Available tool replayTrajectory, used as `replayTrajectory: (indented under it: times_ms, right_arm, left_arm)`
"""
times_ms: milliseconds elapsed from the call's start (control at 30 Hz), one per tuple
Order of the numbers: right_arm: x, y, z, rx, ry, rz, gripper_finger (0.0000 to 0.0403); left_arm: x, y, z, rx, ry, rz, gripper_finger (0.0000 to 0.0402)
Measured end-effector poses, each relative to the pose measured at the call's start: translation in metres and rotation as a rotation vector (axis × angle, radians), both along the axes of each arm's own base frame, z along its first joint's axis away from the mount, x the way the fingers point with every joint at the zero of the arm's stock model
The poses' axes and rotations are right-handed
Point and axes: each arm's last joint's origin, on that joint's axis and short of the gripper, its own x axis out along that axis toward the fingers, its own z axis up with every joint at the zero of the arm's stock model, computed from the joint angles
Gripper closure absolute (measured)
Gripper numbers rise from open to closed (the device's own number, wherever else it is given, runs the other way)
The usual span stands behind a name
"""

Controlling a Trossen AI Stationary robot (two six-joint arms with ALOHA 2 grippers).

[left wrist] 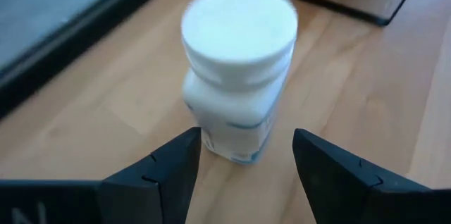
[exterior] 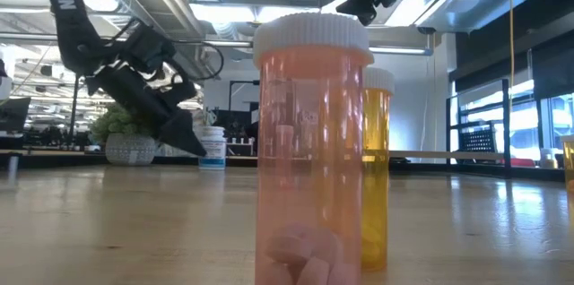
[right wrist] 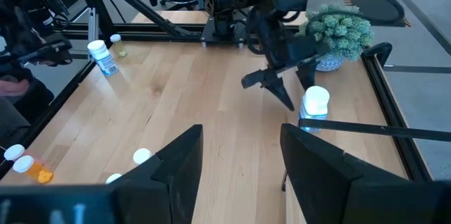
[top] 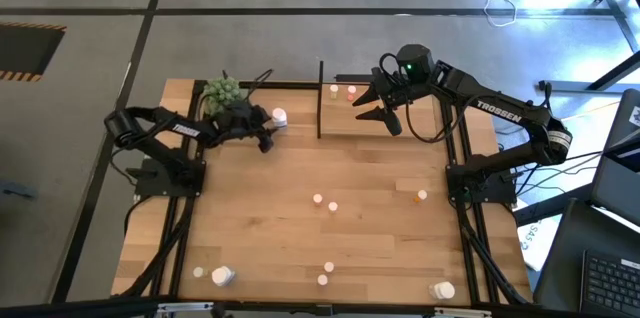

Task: Pick and place medicine bottles onto shelf by color
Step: Put the top right white pill bottle on the shelf

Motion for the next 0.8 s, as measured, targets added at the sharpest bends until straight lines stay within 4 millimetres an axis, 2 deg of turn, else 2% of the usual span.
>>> replayTrajectory:
  times_ms: [300, 667, 800]
  right_arm:
    - [0.000, 0.000, 0.000, 0.000, 0.000, 0.000, 0.0210]
    - [0.000, 0.000, 0.000, 0.000, 0.000, 0.000, 0.0210]
    - [0.000, 0.000, 0.000, 0.000, 0.000, 0.000, 0.0210]
  left_arm:
    - [0.003, 0.002, 0.001, -0.010, -0.025, -0.014, 0.0182]
    - [0.015, -0.016, 0.006, -0.009, -0.048, -0.112, 0.0182]
    - [0.015, -0.018, 0.006, 0.021, -0.029, -0.054, 0.0182]
